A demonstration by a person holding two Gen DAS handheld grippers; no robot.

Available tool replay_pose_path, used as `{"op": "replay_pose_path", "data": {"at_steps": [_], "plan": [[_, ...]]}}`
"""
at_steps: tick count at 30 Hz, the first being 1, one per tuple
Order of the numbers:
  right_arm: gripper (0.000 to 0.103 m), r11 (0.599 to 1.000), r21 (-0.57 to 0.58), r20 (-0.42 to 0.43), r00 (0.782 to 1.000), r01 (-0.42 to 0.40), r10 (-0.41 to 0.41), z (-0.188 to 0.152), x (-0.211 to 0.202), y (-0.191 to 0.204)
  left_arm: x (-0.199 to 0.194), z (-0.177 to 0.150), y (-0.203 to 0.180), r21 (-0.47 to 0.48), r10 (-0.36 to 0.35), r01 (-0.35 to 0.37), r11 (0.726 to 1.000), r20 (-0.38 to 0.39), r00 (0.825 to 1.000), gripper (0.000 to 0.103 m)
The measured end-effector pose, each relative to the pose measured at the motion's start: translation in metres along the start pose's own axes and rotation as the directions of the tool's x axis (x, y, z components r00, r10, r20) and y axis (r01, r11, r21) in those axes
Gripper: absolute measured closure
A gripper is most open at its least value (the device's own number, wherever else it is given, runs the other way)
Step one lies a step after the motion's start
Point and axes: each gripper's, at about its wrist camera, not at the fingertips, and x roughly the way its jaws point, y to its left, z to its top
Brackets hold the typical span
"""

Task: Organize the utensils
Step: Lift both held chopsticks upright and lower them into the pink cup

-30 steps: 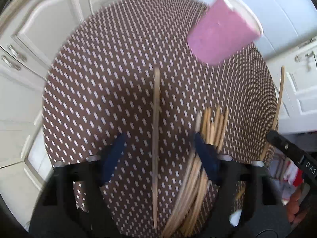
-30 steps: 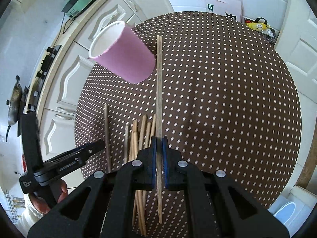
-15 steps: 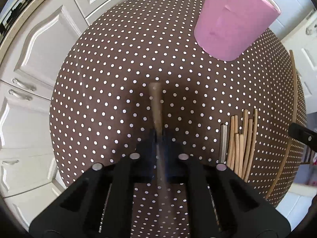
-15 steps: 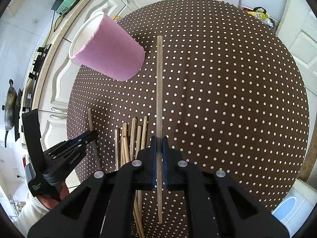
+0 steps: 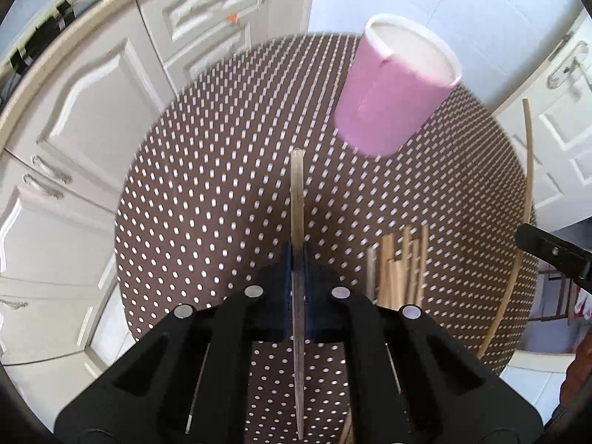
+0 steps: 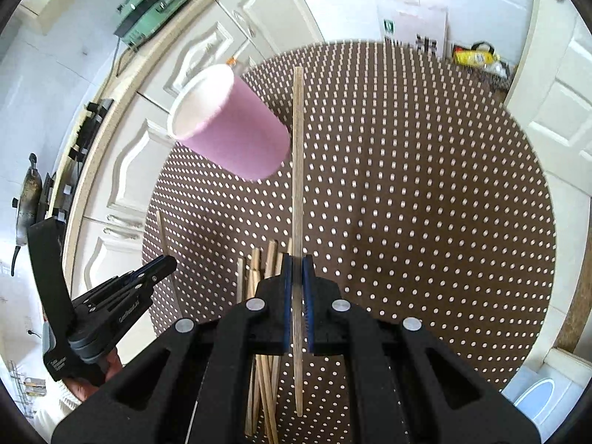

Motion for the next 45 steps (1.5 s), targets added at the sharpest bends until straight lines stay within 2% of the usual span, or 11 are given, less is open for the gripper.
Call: {"op": "replay_pose_path", "data": {"at_steps": [6, 12, 19, 24, 27, 31, 38, 41, 45], "plan": [[0.098, 1.000, -0.027, 0.110, 0.994, -0.002, 0.005, 0.006, -0.032, 0.007, -0.043, 0.012, -0.014, 0.010, -0.021, 0.019, 1.000, 0.142, 0.990, 0.097], [0.098, 0.997, -0.073, 0.263, 0.965, 0.003, 0.017, 0.022, -0.064, 0.028, -0.083, 0.038, -0.024, 0.017, -0.050, 0.047, 0.999, 0.280, 0.959, 0.097], [0.098, 0.993, -0.119, 0.429, 0.903, 0.022, 0.031, 0.042, -0.092, 0.042, -0.119, 0.072, -0.038, 0.050, -0.073, 0.058, 0.997, 0.393, 0.917, 0.097], [0.098, 0.989, -0.127, 0.551, 0.834, 0.076, 0.007, 0.055, -0.106, 0.049, -0.144, 0.087, -0.044, 0.082, -0.107, 0.078, 0.994, 0.456, 0.883, 0.097], [0.098, 0.988, -0.138, 0.587, 0.809, 0.068, 0.026, 0.064, -0.109, 0.053, -0.161, 0.099, -0.048, 0.106, -0.141, 0.103, 0.989, 0.479, 0.866, 0.097], [0.099, 0.989, -0.144, 0.619, 0.784, 0.046, 0.054, 0.076, -0.111, 0.060, -0.176, 0.111, -0.056, 0.137, -0.141, 0.081, 0.987, 0.516, 0.845, 0.097], [0.099, 0.989, -0.136, 0.667, 0.743, 0.058, 0.048, 0.094, -0.103, 0.069, -0.174, 0.134, -0.059, 0.129, -0.135, 0.078, 0.989, 0.527, 0.839, 0.097], [0.099, 0.992, -0.119, 0.673, 0.738, 0.051, 0.043, 0.102, -0.094, 0.068, -0.166, 0.143, -0.058, 0.118, -0.129, 0.079, 0.990, 0.523, 0.842, 0.097], [0.099, 0.993, -0.110, 0.665, 0.746, 0.043, 0.041, 0.114, -0.075, 0.067, -0.144, 0.157, -0.054, 0.091, -0.118, 0.084, 0.992, 0.496, 0.860, 0.097]]}}
